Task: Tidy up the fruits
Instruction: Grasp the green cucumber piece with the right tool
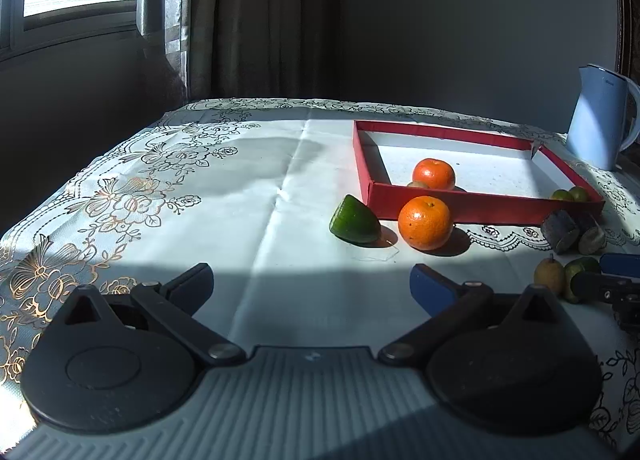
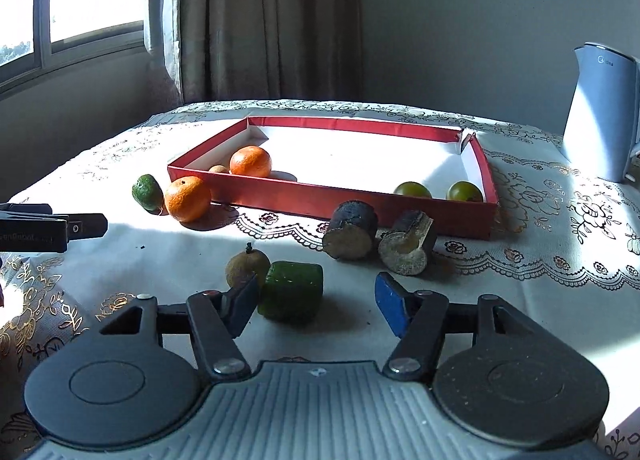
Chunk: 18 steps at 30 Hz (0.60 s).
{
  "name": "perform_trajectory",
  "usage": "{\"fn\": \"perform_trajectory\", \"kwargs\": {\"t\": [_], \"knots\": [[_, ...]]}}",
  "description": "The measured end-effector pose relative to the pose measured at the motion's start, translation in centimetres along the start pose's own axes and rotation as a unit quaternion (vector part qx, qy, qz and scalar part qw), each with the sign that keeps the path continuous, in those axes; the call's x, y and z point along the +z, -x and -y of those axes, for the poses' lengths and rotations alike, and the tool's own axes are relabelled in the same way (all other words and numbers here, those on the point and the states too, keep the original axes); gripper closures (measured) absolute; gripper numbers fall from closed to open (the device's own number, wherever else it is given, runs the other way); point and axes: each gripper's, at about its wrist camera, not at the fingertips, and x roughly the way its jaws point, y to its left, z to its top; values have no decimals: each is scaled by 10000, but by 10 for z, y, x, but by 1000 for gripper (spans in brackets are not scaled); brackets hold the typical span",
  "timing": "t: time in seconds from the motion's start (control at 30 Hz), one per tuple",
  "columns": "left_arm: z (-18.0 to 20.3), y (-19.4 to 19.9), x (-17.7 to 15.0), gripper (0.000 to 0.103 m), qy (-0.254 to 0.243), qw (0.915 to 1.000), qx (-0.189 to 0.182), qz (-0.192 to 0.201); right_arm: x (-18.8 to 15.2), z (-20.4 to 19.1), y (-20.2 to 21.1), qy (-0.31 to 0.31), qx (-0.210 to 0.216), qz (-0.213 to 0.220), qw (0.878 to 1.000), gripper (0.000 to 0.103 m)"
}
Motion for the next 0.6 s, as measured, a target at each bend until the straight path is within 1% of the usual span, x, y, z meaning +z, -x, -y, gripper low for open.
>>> {"fn": "perform_trajectory", "kwargs": {"t": [0.03, 0.1, 0.13, 0.2, 0.27, 0.43, 0.6], "knots": [[0, 0, 0, 0, 7, 10000, -3, -6, 0, -1, -1, 20, 19, -24, 10000, 45], [-1, 0, 0, 0, 26, 10000, -3, -6, 0, -3, -4, 47, 66, -99, 9999, 53], [-1, 0, 0, 0, 31, 10000, -8, -9, 0, -5, -5, 66, 87, -128, 9999, 54], [-1, 0, 0, 0, 40, 10000, -12, -10, 0, -6, -7, 67, 166, -188, 9997, 63], [-1, 0, 0, 0, 44, 10000, -17, -3, 0, -7, -7, 65, 234, -200, 9995, 69], [-2, 0, 0, 0, 56, 10000, -21, -12, 0, -8, -2, 2, 219, -75, 9997, 71], [-2, -1, 0, 0, 51, 10000, -25, -43, 10, -1, 10, -74, 126, 226, 9996, 72]]}}
